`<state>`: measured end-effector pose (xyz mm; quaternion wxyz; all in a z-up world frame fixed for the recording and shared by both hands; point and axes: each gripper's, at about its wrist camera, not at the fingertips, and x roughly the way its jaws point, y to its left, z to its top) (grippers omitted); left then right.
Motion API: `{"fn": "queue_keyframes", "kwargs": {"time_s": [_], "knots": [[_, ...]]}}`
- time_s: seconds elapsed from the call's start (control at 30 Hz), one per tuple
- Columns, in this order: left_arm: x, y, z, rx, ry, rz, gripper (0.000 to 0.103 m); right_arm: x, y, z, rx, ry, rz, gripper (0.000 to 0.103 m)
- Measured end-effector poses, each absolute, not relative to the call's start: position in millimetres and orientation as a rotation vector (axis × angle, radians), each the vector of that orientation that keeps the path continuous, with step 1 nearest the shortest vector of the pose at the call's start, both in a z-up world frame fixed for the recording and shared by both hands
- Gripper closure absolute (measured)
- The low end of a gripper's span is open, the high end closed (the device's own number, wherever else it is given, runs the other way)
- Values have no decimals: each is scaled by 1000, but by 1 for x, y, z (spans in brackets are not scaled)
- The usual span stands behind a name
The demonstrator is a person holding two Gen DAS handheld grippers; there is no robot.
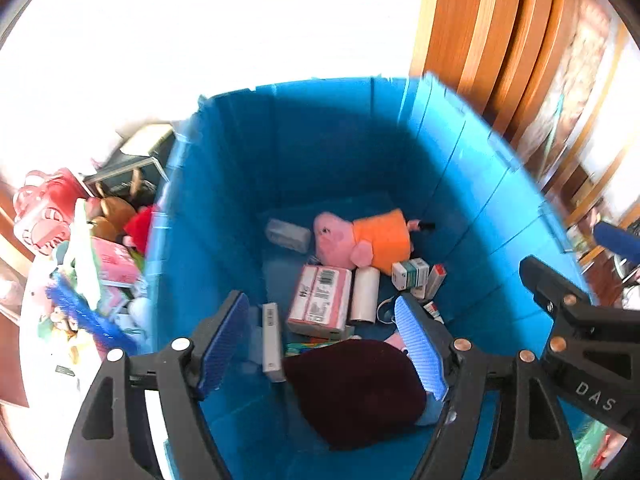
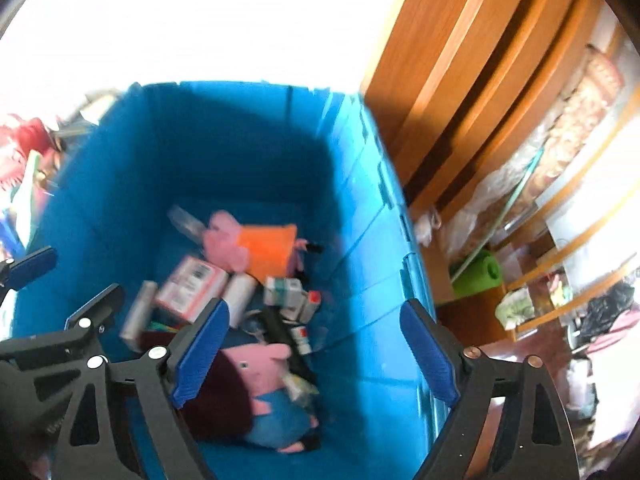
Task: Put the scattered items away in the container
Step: 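Withdraw both tools from the crate back toward the pile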
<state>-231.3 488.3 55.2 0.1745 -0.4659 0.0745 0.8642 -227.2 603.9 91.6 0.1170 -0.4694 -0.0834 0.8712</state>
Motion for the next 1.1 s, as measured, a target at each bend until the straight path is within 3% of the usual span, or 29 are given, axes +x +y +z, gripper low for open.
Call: {"fn": "queue_keyframes", "kwargs": {"time_s": [0.07,0.4,0.8,1.1], "knots": [[-219,461,74,-1270,197,2468,24,-207,583,109,-1313,-234,2573,0],[-170,290,98,-1157,163,2600,20,-133,444,138,-1182,-186,2689,0],[-163,113,35,-1295,144,2706,20,-124,270,74,-1321,-308,2838,0],[-191,71,-37,-1463,71,2695,20,-148,218,1,-1393,-309,2900,0]]}}
